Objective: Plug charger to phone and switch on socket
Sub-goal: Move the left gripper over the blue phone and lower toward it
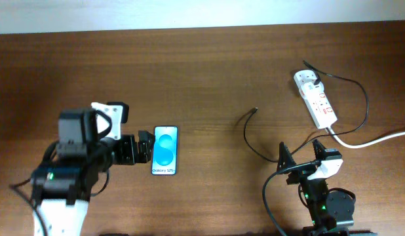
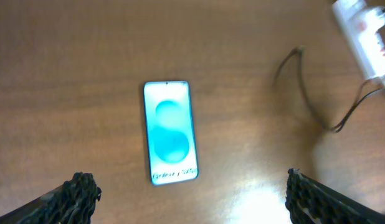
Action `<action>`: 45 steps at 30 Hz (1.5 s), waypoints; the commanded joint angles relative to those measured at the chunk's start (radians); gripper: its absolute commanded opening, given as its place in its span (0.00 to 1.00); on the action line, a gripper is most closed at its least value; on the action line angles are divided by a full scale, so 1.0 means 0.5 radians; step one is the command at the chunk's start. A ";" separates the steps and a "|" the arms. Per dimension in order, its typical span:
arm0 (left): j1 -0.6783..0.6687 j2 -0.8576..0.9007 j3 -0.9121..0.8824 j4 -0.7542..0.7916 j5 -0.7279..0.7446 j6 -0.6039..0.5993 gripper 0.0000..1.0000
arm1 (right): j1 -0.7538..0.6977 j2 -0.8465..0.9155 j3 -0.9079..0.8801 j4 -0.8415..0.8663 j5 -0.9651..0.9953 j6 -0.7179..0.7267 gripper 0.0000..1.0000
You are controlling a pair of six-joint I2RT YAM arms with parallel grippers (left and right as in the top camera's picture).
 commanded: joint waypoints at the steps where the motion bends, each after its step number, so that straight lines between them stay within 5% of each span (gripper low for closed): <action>1: 0.005 0.182 0.040 -0.027 -0.028 -0.021 0.99 | -0.008 -0.015 -0.013 -0.008 0.018 -0.012 0.98; 15: -0.340 0.529 0.028 -0.037 -0.613 -0.430 0.99 | -0.008 -0.015 -0.013 -0.008 0.018 -0.012 0.98; 45: -0.556 1.025 0.028 0.232 -0.657 -0.459 0.99 | -0.008 -0.015 -0.013 -0.008 0.018 -0.012 0.98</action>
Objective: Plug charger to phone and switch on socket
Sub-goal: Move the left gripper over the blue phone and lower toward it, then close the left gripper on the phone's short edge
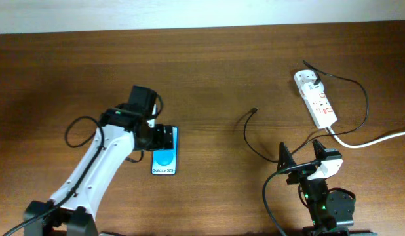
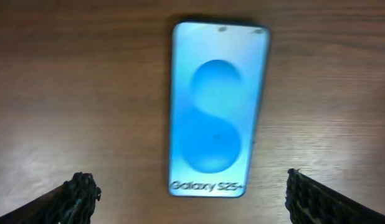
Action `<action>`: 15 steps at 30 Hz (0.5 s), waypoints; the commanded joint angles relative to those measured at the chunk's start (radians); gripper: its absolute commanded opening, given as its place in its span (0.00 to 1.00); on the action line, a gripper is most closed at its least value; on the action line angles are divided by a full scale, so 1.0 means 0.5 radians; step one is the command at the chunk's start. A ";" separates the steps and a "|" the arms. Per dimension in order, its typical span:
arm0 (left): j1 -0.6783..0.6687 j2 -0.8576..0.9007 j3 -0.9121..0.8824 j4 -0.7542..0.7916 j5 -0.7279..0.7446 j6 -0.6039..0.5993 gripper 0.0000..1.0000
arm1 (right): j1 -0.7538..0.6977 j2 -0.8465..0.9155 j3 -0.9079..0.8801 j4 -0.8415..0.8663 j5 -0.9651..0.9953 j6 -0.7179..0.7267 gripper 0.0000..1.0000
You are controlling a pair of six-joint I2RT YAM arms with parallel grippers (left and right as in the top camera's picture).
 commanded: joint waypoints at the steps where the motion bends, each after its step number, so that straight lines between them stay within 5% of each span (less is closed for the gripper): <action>1: -0.089 0.061 0.027 0.037 -0.065 -0.027 0.99 | -0.008 -0.015 -0.013 -0.009 0.017 -0.012 0.98; 15: -0.126 0.405 0.027 0.086 -0.111 -0.027 0.99 | -0.008 -0.015 -0.013 -0.009 0.017 -0.012 0.98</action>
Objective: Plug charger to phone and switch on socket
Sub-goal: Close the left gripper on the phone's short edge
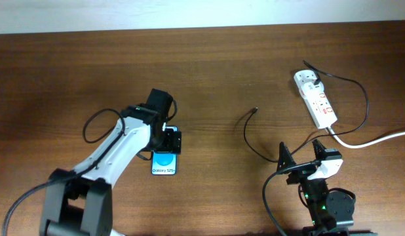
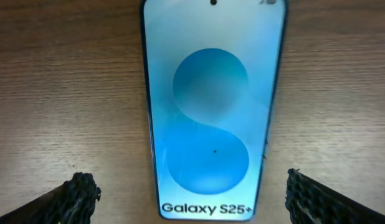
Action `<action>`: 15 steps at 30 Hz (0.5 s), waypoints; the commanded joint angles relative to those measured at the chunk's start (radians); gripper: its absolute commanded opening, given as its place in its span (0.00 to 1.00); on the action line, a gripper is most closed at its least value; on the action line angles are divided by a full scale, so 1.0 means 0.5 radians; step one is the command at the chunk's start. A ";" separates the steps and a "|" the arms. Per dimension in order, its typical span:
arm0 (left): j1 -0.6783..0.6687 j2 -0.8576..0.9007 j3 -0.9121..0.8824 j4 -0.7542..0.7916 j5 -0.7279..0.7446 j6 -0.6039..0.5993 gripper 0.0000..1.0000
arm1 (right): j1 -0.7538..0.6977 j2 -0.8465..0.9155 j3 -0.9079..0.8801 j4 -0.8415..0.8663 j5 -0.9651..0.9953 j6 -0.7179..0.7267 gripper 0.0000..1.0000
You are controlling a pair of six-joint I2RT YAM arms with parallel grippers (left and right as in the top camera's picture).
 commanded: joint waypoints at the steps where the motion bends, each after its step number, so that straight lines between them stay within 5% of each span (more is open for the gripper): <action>1: -0.006 0.107 0.027 0.013 -0.027 -0.027 0.99 | -0.007 -0.015 -0.013 -0.009 0.017 -0.013 0.98; 15: -0.006 0.143 0.027 0.021 -0.024 -0.025 0.99 | -0.007 -0.015 -0.013 -0.009 0.017 -0.013 0.98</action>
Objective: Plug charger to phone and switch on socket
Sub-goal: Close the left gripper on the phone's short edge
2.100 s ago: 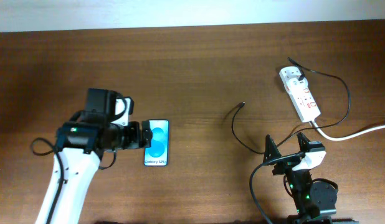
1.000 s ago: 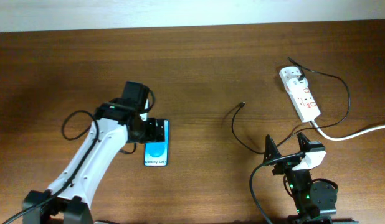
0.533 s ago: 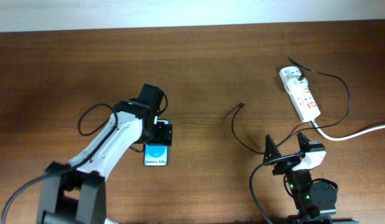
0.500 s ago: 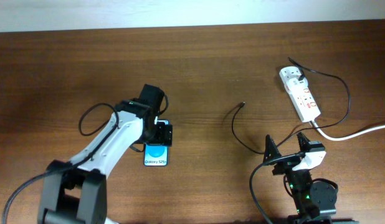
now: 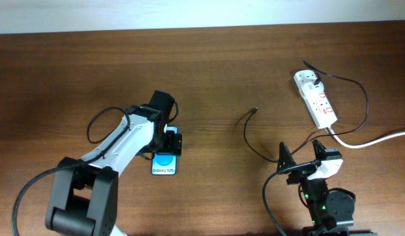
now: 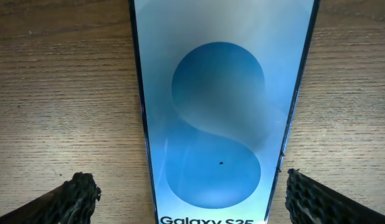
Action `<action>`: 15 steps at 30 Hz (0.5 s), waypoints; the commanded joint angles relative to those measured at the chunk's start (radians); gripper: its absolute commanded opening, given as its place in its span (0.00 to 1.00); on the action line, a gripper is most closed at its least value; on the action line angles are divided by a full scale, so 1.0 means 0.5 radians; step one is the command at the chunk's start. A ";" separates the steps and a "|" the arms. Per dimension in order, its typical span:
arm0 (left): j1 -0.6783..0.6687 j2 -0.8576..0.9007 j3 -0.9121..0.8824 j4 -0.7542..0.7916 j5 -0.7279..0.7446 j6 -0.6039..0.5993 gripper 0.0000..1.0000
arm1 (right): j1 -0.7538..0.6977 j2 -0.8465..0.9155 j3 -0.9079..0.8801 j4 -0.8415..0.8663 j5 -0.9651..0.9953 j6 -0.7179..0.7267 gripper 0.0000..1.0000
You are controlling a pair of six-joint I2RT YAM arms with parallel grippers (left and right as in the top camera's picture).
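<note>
The phone [image 5: 164,164] lies flat on the wooden table, its blue screen up with "Galaxy S25" at the near end; it fills the left wrist view [image 6: 220,118]. My left gripper [image 5: 167,143] hangs open just over the phone's upper half, one finger on either side of it [image 6: 191,199]. The black charger cable's loose plug end [image 5: 255,110] lies mid-table. The white socket strip [image 5: 315,98] sits at the far right with the charger in it. My right gripper [image 5: 299,159] rests open near the front edge, holding nothing.
The black cable [image 5: 255,147] loops from the plug end down toward my right arm and back up to the strip. A white mains lead [image 5: 376,139] runs off the right edge. The wooden table [image 5: 202,72] shows bare wood at the back and left.
My left gripper has come lower over the phone, which now looks larger in the wrist view with its top edge out of frame. The right arm has not moved.
My left gripper was open at the phone's left side, well above the table. Then it stood over the phone's top end, then lower and centred on it. Now it straddles the phone closely, still open. Phone, cable and right arm stayed put.
</note>
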 commanded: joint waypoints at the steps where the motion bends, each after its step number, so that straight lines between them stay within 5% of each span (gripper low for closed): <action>1: -0.006 0.024 0.027 0.006 -0.011 -0.017 0.99 | -0.007 -0.015 -0.013 -0.009 0.017 -0.012 0.98; 15: -0.006 0.024 -0.062 0.092 0.057 -0.004 0.99 | -0.007 -0.015 -0.013 -0.009 0.017 -0.012 0.98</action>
